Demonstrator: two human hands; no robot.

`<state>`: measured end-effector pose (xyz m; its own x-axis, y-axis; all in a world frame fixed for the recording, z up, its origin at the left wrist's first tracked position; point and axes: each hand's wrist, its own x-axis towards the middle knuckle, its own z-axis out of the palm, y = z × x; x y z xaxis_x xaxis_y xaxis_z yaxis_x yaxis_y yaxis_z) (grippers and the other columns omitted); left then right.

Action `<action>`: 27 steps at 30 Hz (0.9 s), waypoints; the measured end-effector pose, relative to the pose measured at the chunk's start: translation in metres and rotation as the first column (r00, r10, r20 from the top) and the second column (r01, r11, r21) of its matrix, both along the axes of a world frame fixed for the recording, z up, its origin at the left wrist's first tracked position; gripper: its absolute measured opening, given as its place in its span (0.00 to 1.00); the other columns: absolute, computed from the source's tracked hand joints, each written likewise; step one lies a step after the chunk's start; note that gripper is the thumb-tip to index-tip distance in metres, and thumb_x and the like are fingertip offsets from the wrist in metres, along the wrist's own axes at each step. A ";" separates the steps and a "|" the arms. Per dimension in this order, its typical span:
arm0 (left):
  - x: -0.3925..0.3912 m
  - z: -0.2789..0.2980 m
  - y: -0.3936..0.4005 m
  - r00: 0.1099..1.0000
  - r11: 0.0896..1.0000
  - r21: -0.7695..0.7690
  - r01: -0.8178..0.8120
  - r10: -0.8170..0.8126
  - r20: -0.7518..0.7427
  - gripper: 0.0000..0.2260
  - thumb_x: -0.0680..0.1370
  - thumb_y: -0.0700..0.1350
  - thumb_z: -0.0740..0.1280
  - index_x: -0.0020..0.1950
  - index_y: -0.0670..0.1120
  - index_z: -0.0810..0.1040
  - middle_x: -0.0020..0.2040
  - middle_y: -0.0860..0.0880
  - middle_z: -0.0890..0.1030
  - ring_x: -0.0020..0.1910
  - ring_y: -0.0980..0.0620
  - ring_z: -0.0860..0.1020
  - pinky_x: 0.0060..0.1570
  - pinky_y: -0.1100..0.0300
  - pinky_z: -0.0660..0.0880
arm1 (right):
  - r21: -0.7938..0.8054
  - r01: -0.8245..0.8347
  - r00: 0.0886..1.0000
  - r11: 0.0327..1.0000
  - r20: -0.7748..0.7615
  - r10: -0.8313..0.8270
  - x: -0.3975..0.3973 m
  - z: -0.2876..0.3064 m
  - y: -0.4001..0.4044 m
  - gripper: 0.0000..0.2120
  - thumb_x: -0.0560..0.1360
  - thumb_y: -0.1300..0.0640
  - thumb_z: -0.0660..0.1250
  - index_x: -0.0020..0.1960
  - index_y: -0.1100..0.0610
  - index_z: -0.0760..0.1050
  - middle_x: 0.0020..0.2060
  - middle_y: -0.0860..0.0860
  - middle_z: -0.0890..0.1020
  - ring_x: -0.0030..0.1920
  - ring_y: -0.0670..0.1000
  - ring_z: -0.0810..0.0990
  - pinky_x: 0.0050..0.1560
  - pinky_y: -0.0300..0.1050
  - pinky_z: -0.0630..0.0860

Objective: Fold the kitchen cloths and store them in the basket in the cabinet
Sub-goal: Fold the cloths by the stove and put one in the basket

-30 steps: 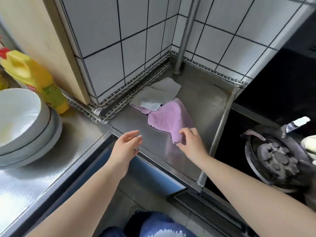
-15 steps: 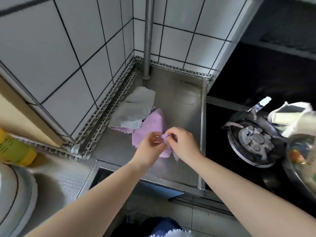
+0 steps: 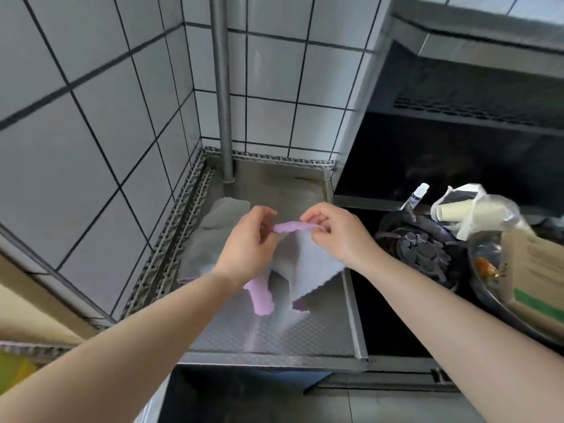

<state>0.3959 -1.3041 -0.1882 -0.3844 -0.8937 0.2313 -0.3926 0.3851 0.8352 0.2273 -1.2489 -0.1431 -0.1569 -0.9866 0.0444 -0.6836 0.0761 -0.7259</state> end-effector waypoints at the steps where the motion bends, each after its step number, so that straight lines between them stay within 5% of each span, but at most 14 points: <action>1: 0.005 0.004 -0.008 0.997 0.995 -0.090 0.044 -0.038 0.065 0.10 0.76 0.41 0.65 0.57 0.48 0.73 0.47 0.52 0.76 0.45 0.55 0.74 0.46 0.64 0.70 | -0.008 0.008 0.999 1.000 -0.041 -0.008 -0.003 0.006 -0.002 0.14 0.71 0.66 0.61 0.49 0.50 0.77 0.41 0.44 0.79 0.39 0.40 0.75 0.36 0.27 0.68; 4: 0.022 0.014 -0.033 0.945 0.938 -0.277 0.208 -0.121 0.303 0.08 0.76 0.43 0.66 0.55 0.46 0.76 0.47 0.50 0.77 0.46 0.52 0.75 0.46 0.57 0.72 | -0.045 0.018 0.995 0.999 -0.096 -0.023 -0.013 0.021 -0.006 0.13 0.73 0.66 0.61 0.47 0.49 0.77 0.43 0.40 0.79 0.45 0.35 0.75 0.40 0.22 0.67; 9: 0.049 0.024 -0.062 0.860 0.923 -0.292 0.250 -0.073 0.506 0.08 0.77 0.46 0.65 0.50 0.43 0.79 0.45 0.48 0.79 0.44 0.47 0.77 0.43 0.54 0.74 | -0.112 0.040 0.989 0.993 -0.138 -0.055 -0.025 0.033 -0.009 0.07 0.74 0.60 0.68 0.45 0.47 0.78 0.42 0.39 0.80 0.46 0.34 0.76 0.44 0.24 0.67; 18: 0.064 0.041 -0.076 0.900 0.990 -0.136 -0.035 0.090 0.426 0.14 0.75 0.58 0.66 0.39 0.49 0.75 0.33 0.50 0.76 0.31 0.52 0.73 0.31 0.58 0.66 | 0.041 -0.028 0.932 0.999 -0.360 0.041 -0.051 0.031 -0.013 0.03 0.74 0.54 0.69 0.45 0.51 0.81 0.41 0.45 0.81 0.45 0.45 0.78 0.47 0.39 0.74; 22: 0.068 0.053 -0.081 0.931 0.992 -0.120 0.036 0.011 0.364 0.05 0.76 0.47 0.68 0.47 0.47 0.81 0.41 0.52 0.80 0.40 0.54 0.76 0.36 0.70 0.68 | 0.099 -0.014 0.929 0.995 -0.367 0.050 -0.069 0.033 -0.012 0.04 0.75 0.58 0.68 0.48 0.52 0.81 0.42 0.44 0.78 0.45 0.46 0.78 0.42 0.32 0.71; 24: 0.071 0.056 -0.082 0.933 0.994 -0.087 0.063 -0.027 0.360 0.09 0.77 0.39 0.66 0.54 0.46 0.82 0.48 0.52 0.80 0.45 0.56 0.76 0.41 0.75 0.66 | 0.164 0.006 0.909 0.987 -0.412 0.063 -0.076 0.031 -0.010 0.04 0.75 0.59 0.67 0.47 0.51 0.79 0.40 0.43 0.77 0.43 0.45 0.77 0.38 0.29 0.68; 27: 0.075 0.051 -0.084 0.943 1.000 0.008 -0.016 0.012 0.331 0.08 0.77 0.41 0.67 0.54 0.47 0.82 0.48 0.51 0.81 0.40 0.59 0.75 0.38 0.72 0.67 | 0.280 0.062 0.878 0.958 -0.471 0.081 -0.083 0.030 -0.007 0.06 0.74 0.58 0.65 0.46 0.49 0.79 0.41 0.44 0.81 0.42 0.45 0.78 0.38 0.34 0.72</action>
